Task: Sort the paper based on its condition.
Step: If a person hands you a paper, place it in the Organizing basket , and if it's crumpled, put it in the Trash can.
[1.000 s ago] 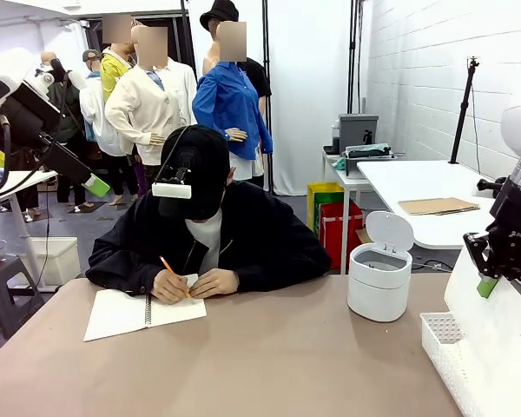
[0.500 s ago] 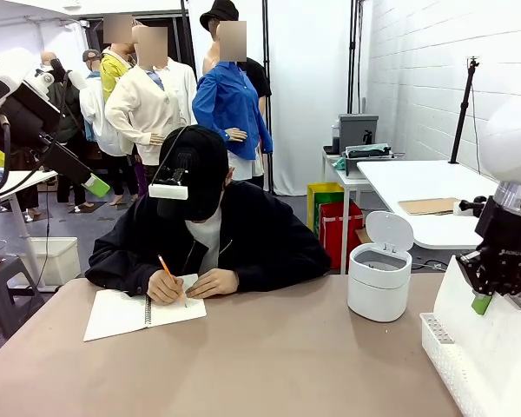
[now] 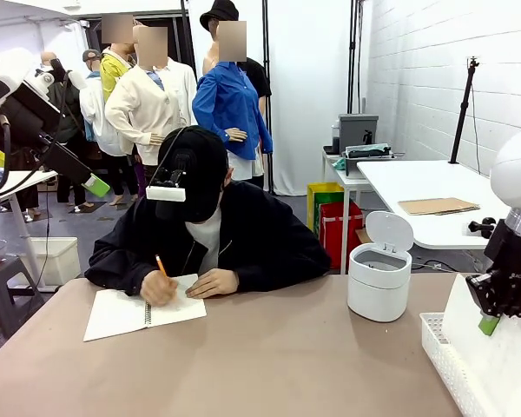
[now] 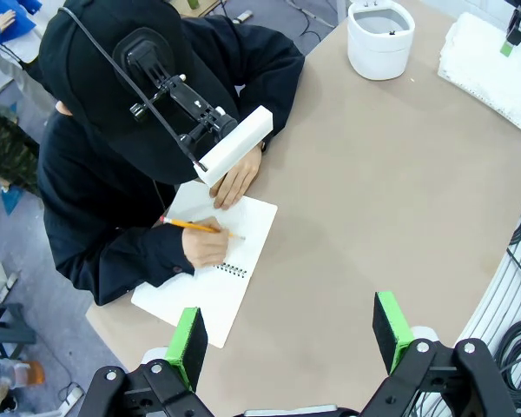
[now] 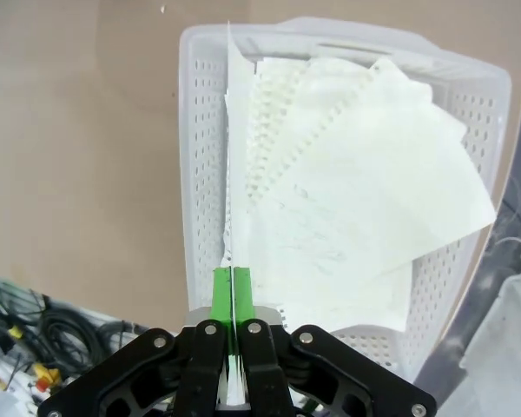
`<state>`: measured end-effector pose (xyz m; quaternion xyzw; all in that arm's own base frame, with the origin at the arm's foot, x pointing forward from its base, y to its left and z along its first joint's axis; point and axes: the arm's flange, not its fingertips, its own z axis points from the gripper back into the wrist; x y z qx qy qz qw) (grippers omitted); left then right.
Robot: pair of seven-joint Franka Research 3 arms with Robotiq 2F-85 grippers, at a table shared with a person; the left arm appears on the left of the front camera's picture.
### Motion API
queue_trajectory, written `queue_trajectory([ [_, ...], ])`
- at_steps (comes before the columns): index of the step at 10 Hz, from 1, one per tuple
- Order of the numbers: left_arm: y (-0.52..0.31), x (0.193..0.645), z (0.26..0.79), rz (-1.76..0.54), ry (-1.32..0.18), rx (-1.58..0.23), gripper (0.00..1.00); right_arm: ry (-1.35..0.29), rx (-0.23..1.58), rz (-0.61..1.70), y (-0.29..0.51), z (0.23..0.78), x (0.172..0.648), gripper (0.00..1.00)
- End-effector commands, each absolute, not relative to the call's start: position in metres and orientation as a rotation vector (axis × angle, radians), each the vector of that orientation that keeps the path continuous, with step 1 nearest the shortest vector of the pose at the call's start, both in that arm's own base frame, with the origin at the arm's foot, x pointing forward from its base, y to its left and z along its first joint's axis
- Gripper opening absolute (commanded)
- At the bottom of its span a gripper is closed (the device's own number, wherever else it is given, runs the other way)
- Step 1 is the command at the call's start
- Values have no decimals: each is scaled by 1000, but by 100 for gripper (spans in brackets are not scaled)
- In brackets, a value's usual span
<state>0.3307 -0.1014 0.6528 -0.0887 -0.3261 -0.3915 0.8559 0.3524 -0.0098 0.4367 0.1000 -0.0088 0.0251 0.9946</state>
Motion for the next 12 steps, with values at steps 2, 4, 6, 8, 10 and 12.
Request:
queue_trajectory([
  [2, -103, 330, 653, -808, -682, -180, 100, -34, 281, 75, -8, 400, 345, 0],
  [4, -103, 330, 653, -808, -682, -180, 100, -31, 316, 46, -17, 384, 347, 0],
  [6, -103, 330, 653, -808, -682, -180, 100, -23, 325, 28, -24, 373, 344, 0],
  [8, -103, 330, 653, -808, -682, -180, 100, -13, 330, 6, -33, 362, 340, 0],
  [10, -103, 330, 653, -808, -682, -180, 100, 5, 326, -19, -41, 359, 334, 0],
  [12, -103, 330, 653, -808, -682, -180, 100, 3, 312, -21, -45, 366, 329, 38],
])
